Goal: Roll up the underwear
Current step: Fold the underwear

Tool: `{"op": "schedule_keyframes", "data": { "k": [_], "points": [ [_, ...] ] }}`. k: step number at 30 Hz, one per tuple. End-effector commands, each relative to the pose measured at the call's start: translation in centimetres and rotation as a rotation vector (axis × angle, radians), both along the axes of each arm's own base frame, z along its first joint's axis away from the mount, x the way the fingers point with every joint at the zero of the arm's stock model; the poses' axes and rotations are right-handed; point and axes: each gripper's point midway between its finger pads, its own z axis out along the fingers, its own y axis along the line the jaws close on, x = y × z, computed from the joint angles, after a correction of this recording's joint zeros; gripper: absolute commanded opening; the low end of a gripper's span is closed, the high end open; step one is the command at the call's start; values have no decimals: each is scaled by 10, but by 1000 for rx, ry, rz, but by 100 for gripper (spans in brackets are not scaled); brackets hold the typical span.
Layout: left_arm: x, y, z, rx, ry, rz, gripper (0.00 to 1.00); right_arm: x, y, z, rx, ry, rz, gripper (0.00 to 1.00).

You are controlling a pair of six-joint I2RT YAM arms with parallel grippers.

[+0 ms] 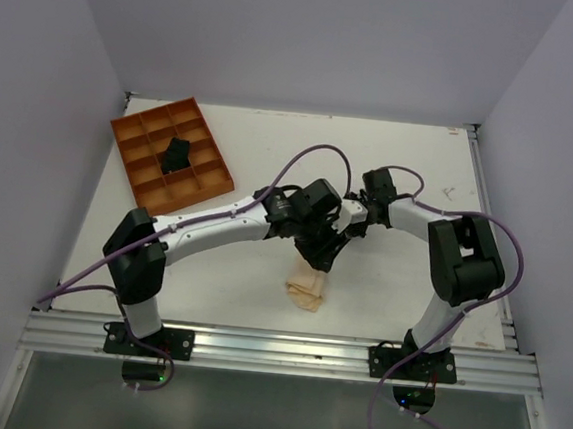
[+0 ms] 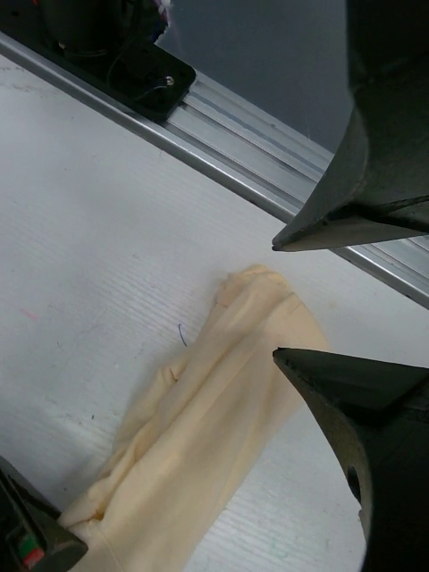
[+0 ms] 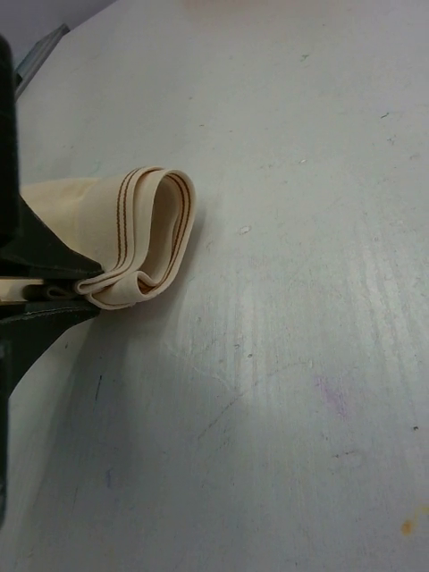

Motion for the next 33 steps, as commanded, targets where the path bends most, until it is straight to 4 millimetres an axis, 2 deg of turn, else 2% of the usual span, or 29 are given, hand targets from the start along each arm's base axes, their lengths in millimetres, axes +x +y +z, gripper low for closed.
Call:
{"op": "schedule_keyframes", "data": {
  "k": [1,3,4,6,7,11,12,13,18,22,23,24,27,31,32,33],
  "points": [
    [13,29,2,48,-26,44,51,4,3,-2,2,-17,45,1],
    [25,40,-2,56,-36,82,51,6,4,0,6,-21,47,2],
    [37,54,-10,70,-32,129,51,6,5,-2,10,-18,50,3],
    [57,61,-10,30,-59,191,51,7,9,-2,30,-14,68,5],
    [69,74,-18,33,-48,244,51,7,10,-1,35,-14,76,7],
    [100,84,-24,-4,-55,305,51,10,12,4,37,-23,99,26],
    [103,82,-28,-7,-51,303,51,12,12,10,33,-30,103,35],
    [110,79,-23,-20,-58,306,51,13,11,13,26,-34,105,38],
    [114,71,-31,-41,-36,303,51,13,7,33,-3,-46,121,48],
    [117,61,-34,-91,-31,280,51,8,5,47,-6,-73,133,50],
    [120,53,-29,-130,-30,260,50,7,4,47,-10,-69,138,50],
    [122,50,-34,-129,-17,257,50,7,3,48,-12,-71,141,50],
    [129,40,-32,-149,-1,246,49,3,3,48,-13,-59,146,49],
    [144,38,-28,-155,-19,264,50,-8,1,61,-4,-62,139,48],
    [148,40,-29,-146,-19,273,50,-14,1,72,9,-73,136,48],
    [156,45,-29,-138,-23,296,49,-24,2,70,15,-45,123,47]
  ]
}}
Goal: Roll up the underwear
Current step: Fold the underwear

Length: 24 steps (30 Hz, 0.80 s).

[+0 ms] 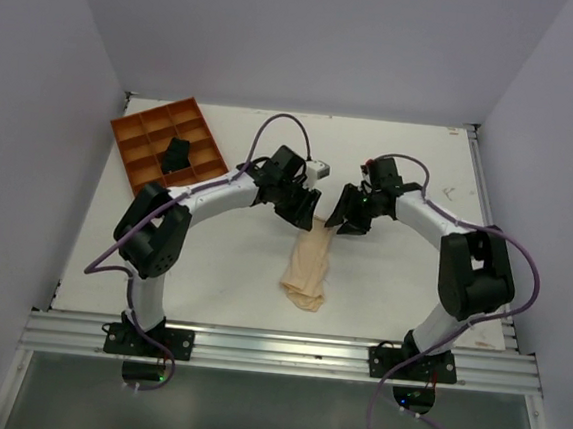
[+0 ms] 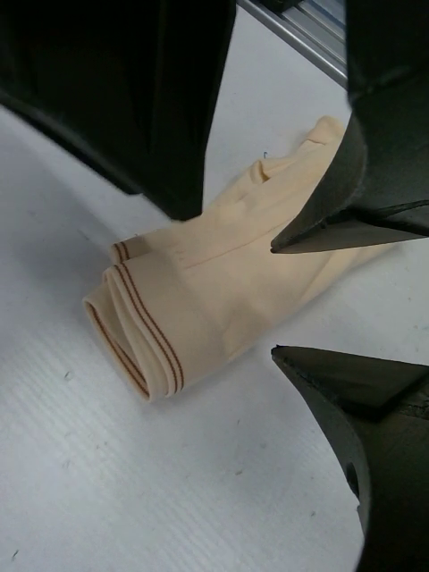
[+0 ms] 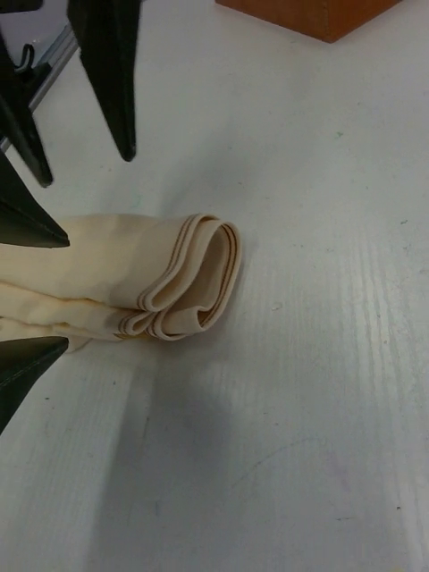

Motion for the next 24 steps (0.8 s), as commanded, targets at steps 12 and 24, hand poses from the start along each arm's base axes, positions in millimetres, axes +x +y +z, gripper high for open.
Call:
{"op": "schedule_keyframes", "data": {
  "k": [12,24],
  "points": [
    [34,24,4,1,-20,135,50,-97,45,43,29,-19,-17,36],
    [21,29,-7,2,6,122,50,-123,55,17,-59,50,-27,33]
  ]
}}
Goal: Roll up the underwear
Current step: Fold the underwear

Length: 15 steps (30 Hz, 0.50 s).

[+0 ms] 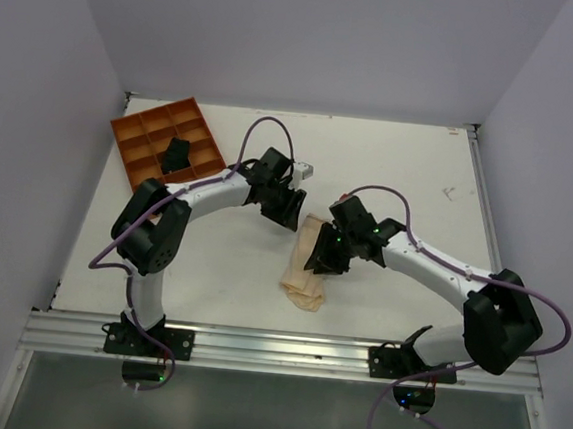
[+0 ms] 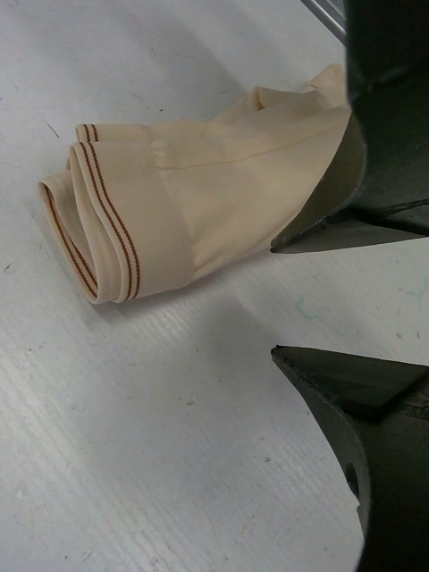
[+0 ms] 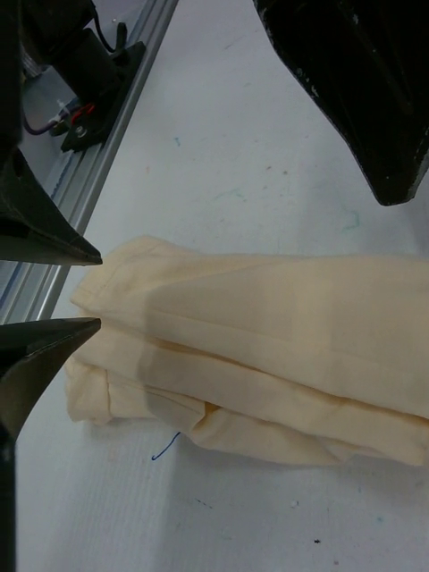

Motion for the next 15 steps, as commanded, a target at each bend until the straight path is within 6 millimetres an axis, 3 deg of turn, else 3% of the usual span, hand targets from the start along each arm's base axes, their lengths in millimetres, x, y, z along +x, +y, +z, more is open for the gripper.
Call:
{"op": "schedule_keyframes", "data": {
  "k": [1,7,15],
  "points": [
    [8,-7,19,-55,-51,6,50,-1,5,-7,-21,17,-37,33],
    [9,-6,20,-49,-52,-4,50,-8,14,-16,-53,38,-28,33],
    [11,-4,22,-42,-59,-11,50,-7,12,-21,-126,45,-26,31]
  ]
}}
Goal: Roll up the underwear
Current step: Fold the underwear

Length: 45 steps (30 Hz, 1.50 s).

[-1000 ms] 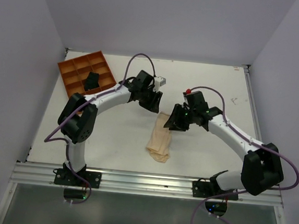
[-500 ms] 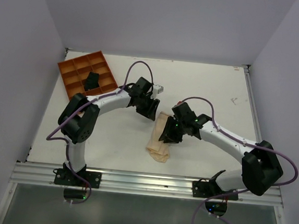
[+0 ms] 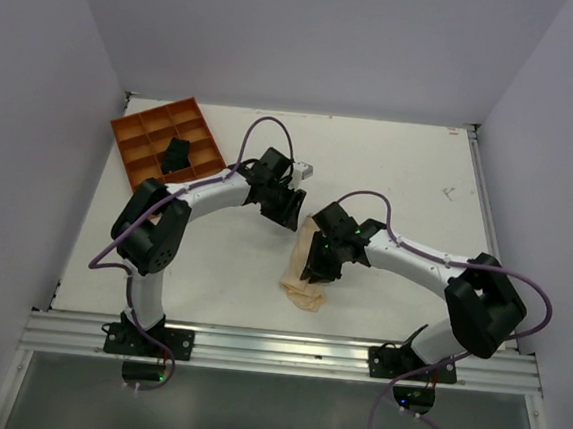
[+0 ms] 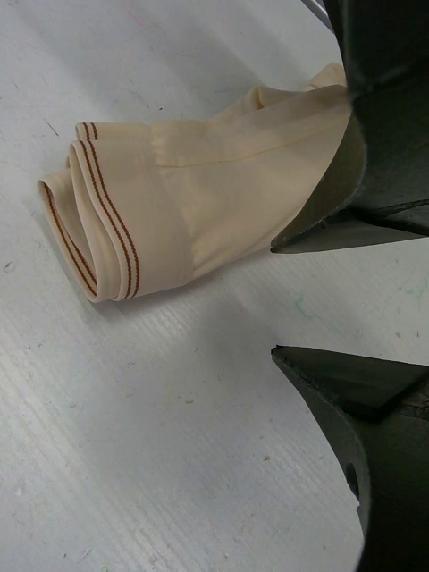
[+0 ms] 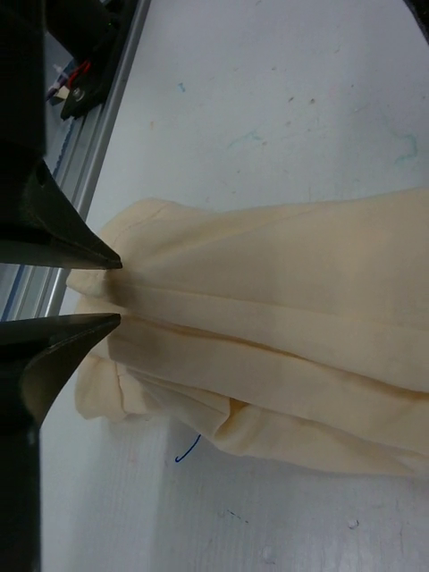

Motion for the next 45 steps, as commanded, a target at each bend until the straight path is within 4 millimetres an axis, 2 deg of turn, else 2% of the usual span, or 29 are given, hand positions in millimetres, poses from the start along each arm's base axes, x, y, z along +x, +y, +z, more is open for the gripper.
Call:
{"op": "schedule_keyframes", "data": {
  "k": [1,2,6,13,19,26,31,32,35,38,39,41,45],
  "points": [
    [9,-4,22,-38,-54,-12,50,10,2,9,-15,-32,-24,28],
    [11,-3,23,-36,-59,-12,50,10,2,10,-14,-33,-24,20],
    [11,-2,24,-36,-60,-7,50,10,1,17,1,-55,-17,0],
    [15,-8,28,-69,-56,4,50,-4,-11,11,-24,-43,33,0],
    [14,-10,25,-71,-47,7,50,-4,-16,23,-27,-76,82,0],
    [15,-18,32,-116,-58,-11,50,-15,-31,5,-93,-42,126,0],
    [18,-48,60,-289,-105,-116,50,-15,-33,6,-86,-64,161,0],
    [18,-59,73,-362,-127,-160,49,-14,-33,7,-87,-74,177,0],
    [23,-74,92,-464,-157,-186,49,-10,-35,8,-105,-84,185,0],
    [19,-88,94,-574,-131,-212,48,-9,-40,8,-121,-92,195,0],
    [17,-89,79,-575,-88,-203,47,-10,-43,6,-131,-88,194,0],
    [14,-92,68,-590,-48,-190,47,-10,-46,7,-136,-96,193,0],
    [8,-91,33,-560,4,-170,47,-9,-51,9,-155,-110,193,0]
  ]
}}
